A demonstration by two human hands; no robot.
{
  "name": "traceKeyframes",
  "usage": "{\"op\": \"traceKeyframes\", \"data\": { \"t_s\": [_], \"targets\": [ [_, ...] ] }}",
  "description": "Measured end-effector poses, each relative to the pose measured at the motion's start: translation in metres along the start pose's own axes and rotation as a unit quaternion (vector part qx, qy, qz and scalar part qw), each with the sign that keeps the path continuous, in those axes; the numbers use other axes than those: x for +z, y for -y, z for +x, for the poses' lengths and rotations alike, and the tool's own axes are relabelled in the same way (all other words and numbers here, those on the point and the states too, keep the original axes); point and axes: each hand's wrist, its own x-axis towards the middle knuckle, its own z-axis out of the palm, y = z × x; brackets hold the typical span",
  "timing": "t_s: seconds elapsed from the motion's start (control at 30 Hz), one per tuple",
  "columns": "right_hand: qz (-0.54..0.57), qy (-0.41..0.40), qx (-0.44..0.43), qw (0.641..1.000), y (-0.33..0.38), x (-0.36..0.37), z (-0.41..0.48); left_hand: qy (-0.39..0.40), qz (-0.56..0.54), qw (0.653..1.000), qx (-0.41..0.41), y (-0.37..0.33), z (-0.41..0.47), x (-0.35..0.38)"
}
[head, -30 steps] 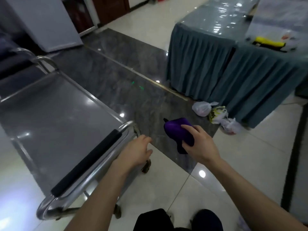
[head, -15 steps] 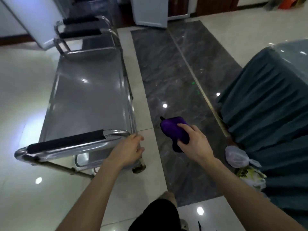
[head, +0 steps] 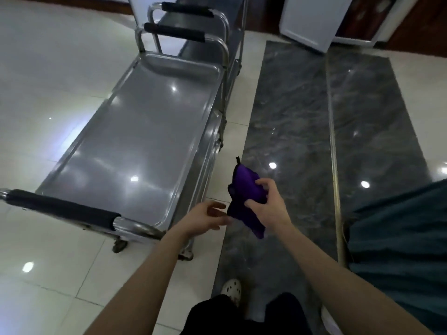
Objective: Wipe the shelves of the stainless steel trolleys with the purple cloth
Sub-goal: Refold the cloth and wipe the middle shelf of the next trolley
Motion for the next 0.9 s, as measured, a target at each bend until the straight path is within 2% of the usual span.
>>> {"op": "traceKeyframes", "data": {
  "t_s": [0.07, 0.17, 0.27, 0.33, 0.43, 0.57, 0.7, 0.8, 0.9],
  "targets": [
    [0.057, 0.032, 0.011, 0.998, 0.006, -0.003, 0.031, -0.016, -0.063, 0.998, -0.009, -0.008, 0.012, 0.005],
    [0.11, 0.118, 0.037, 0.986, 0.013, 0.0, 0.077, -0.082, -0.18, 0.98, -0.012, -0.019, 0.031, 0.011],
    [0.134, 0.206, 0.057, 0.968, 0.014, 0.007, 0.121, -0.133, -0.309, 0.942, -0.02, -0.027, 0.051, 0.02],
    [0.12, 0.268, 0.044, 0.955, 0.011, 0.008, 0.147, -0.202, -0.361, 0.91, -0.019, -0.036, 0.063, 0.032],
    [0.048, 0.356, 0.039, 0.932, 0.008, 0.004, 0.182, -0.373, -0.367, 0.851, -0.044, -0.047, 0.071, 0.056],
    [-0.021, 0.442, 0.046, 0.896, -0.001, -0.001, 0.212, -0.483, -0.334, 0.809, -0.032, -0.065, 0.068, 0.081],
    [-0.024, 0.537, 0.069, 0.84, -0.005, 0.002, 0.222, -0.526, -0.357, 0.772, -0.013, -0.075, 0.055, 0.098],
    [-0.063, 0.612, 0.039, 0.788, -0.003, 0.011, 0.222, -0.526, -0.357, 0.772, -0.014, -0.07, 0.039, 0.104],
    [-0.114, 0.622, -0.035, 0.774, 0.005, 0.02, 0.212, -0.516, -0.351, 0.781, -0.023, -0.061, 0.02, 0.107]
  ]
}}
